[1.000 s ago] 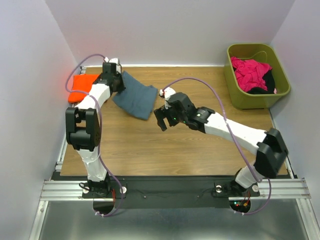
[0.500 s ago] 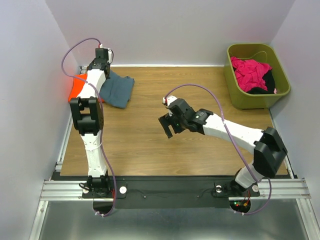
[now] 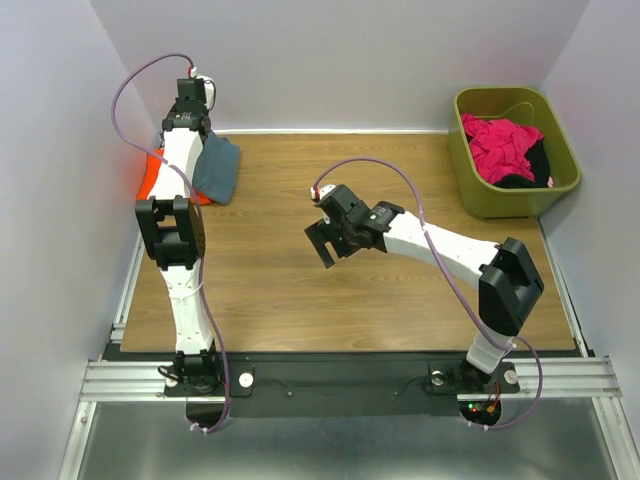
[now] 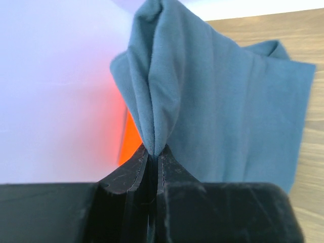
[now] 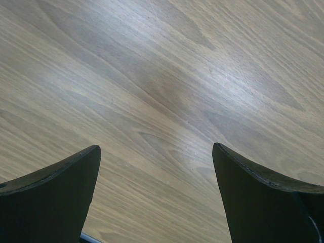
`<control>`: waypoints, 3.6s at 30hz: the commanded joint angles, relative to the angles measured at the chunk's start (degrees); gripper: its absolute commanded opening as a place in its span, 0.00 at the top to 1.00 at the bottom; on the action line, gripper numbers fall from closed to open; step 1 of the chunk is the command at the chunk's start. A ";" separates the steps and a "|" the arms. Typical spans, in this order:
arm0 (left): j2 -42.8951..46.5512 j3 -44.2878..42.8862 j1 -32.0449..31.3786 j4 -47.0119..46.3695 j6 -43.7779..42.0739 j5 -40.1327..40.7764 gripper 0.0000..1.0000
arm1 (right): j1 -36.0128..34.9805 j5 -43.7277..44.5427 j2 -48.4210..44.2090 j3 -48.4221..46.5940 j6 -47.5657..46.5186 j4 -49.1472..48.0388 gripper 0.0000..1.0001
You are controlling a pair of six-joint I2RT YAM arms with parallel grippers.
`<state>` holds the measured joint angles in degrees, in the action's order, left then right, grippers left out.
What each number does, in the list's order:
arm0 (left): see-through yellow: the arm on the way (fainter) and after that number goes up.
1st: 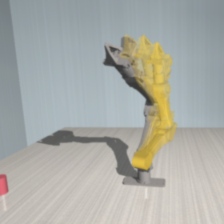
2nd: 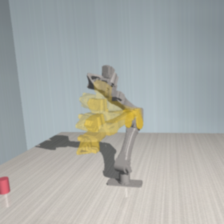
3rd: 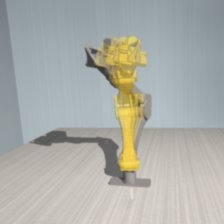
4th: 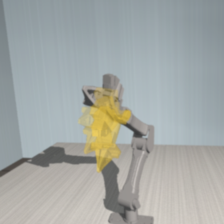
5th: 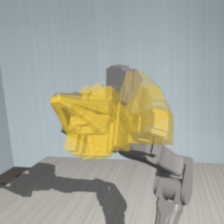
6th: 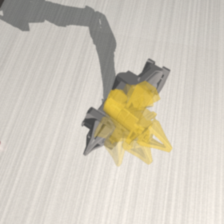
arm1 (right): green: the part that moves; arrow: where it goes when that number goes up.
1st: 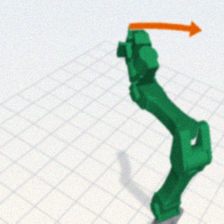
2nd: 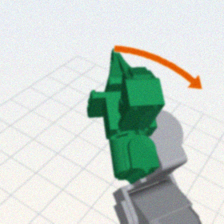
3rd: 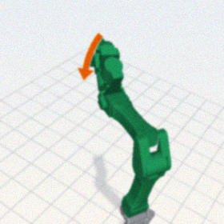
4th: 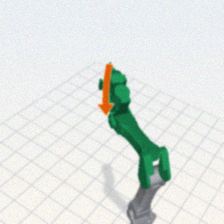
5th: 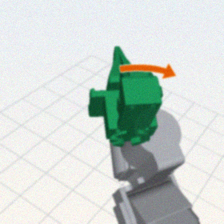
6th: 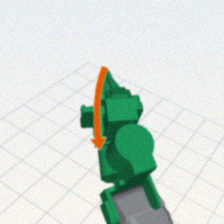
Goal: Fold and stack the t-shirts
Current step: Neatly place the folded tshirt to the corner
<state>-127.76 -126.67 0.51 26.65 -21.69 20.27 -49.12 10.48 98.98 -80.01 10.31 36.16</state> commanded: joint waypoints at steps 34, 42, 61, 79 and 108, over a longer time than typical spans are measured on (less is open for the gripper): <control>-7.58 5.46 6.78 -20.76 -11.61 14.87 0.99 | -0.01 1.47 6.93 -7.62 -1.25 9.19 0.05; -10.49 5.56 6.78 -23.40 -10.48 16.64 0.92 | -0.01 1.65 7.02 -6.74 -1.43 9.45 0.05; -5.13 7.93 7.93 -23.67 2.34 13.94 0.35 | -0.01 5.77 6.40 -6.39 -1.52 9.63 0.05; -5.82 13.39 15.83 -19.46 28.46 -7.35 0.35 | 9.39 15.71 -6.77 5.03 5.69 7.70 0.04; 71.62 50.99 -1.92 -7.59 38.72 -11.93 0.15 | 15.11 39.70 -47.20 10.66 11.31 5.76 0.00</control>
<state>-67.81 -79.92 -1.85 14.94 12.84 6.87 -34.46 44.97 57.08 -68.82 20.99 44.40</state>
